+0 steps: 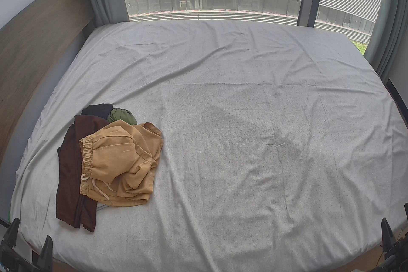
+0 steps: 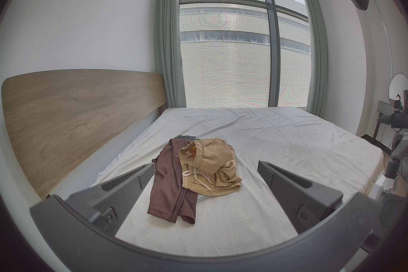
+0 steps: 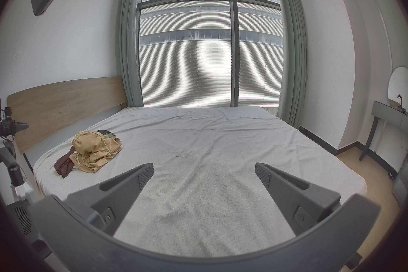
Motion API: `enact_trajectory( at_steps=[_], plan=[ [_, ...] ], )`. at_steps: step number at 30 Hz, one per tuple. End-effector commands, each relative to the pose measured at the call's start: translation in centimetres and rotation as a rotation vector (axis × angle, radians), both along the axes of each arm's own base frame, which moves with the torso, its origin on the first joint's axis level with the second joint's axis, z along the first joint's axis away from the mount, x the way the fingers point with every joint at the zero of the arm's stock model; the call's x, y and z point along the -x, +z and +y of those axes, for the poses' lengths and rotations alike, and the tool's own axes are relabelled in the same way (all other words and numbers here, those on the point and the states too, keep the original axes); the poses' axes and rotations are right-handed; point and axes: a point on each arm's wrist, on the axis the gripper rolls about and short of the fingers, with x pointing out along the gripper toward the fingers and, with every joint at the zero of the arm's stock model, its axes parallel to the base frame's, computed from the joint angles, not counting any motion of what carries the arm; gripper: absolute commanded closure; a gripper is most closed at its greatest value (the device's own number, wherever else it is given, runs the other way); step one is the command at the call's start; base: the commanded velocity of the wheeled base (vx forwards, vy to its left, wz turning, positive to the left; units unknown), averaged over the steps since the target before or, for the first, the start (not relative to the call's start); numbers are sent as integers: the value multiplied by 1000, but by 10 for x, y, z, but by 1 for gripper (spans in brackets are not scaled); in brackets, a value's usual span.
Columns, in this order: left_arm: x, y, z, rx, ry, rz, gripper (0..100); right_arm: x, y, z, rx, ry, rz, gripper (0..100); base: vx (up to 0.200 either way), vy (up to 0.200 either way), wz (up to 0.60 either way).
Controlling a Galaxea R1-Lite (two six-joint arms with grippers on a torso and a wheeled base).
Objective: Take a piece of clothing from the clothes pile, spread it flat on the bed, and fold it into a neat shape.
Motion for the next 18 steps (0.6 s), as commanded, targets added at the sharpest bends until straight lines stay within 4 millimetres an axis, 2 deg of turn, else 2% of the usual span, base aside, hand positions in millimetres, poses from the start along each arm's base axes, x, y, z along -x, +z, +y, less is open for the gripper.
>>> enact_trajectory(
  at_steps=[1, 4, 6, 7, 13, 18],
  plan=[
    [0, -5, 0, -3, 0, 1, 0, 0, -5, 0, 0, 0, 1, 0, 0, 0, 0],
    [0, -4, 0, -6, -3, -6, 0, 0, -5, 0, 2, 1, 1, 0, 0, 0, 0],
    [7, 35, 0, 2, 8, -149, 0, 0, -5, 0, 2, 0, 1, 0, 0, 0, 0],
    [7, 45, 0, 0, 8, -161, 0, 0, -5, 0, 2, 0, 1, 0, 0, 0, 0],
    [-13, 45, 0, -6, -46, 14, 0, 0, -5, 0, 0, 1, 1, 0, 0, 0, 0],
    [-39, 63, -2, -3, -130, 78, 0, 0, -5, 0, 2, 1, 1, 0, 0, 0, 0]
  ],
)
